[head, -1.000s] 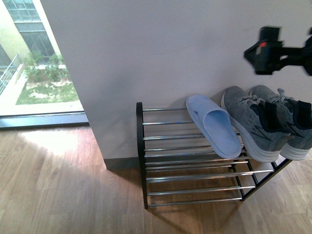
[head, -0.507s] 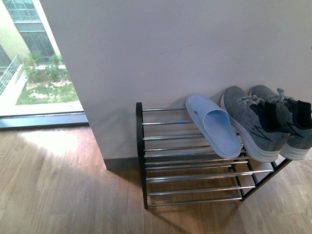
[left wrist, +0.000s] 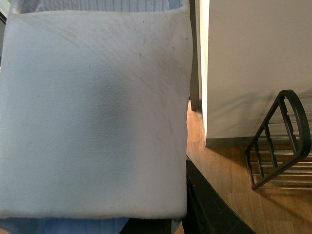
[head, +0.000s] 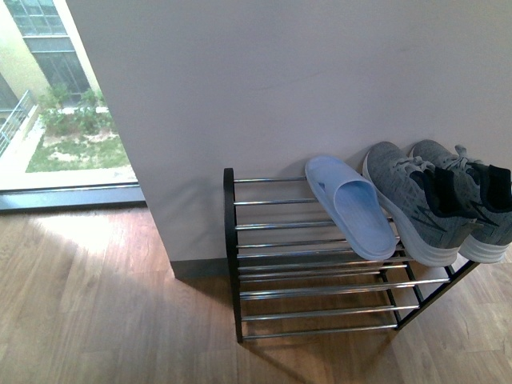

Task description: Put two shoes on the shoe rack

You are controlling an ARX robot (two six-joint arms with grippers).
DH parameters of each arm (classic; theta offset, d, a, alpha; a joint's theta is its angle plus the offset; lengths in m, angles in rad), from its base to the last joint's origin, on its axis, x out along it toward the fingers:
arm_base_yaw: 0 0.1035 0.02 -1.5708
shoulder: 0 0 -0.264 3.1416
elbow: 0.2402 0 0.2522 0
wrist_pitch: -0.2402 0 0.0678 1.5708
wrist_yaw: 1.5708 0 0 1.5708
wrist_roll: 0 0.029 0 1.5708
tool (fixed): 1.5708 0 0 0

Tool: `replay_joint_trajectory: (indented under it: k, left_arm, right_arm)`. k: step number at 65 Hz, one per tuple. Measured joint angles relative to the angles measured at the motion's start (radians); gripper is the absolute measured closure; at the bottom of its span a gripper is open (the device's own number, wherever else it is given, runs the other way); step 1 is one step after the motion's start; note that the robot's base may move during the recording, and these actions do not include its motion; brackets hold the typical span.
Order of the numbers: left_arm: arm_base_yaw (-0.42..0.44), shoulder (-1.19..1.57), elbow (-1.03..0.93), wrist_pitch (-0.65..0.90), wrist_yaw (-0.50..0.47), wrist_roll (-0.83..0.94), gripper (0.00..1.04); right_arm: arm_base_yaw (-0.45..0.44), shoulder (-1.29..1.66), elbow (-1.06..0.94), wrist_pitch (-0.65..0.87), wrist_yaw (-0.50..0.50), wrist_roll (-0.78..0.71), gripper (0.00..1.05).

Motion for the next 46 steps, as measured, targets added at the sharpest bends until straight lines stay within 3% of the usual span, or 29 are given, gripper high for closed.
replay_joint_trajectory:
  k: [4, 13, 46]
  left_arm:
    - [0.0, 0.0, 0.0, 0.0, 0.0, 0.0, 1.03]
    - [0.0, 0.0, 0.0, 0.0, 0.0, 0.0, 1.03]
    - [0.0, 0.0, 0.0, 0.0, 0.0, 0.0, 1.03]
  right_arm:
    - [0.023, -0.05, -0.019, -0.031, 0.035, -0.006, 1.03]
    - [0.075, -0.148, -0.051, -0.099, 0.066, -0.003, 1.03]
    - [0.078, -0.499, -0.102, -0.384, 0.077, -0.003, 1.03]
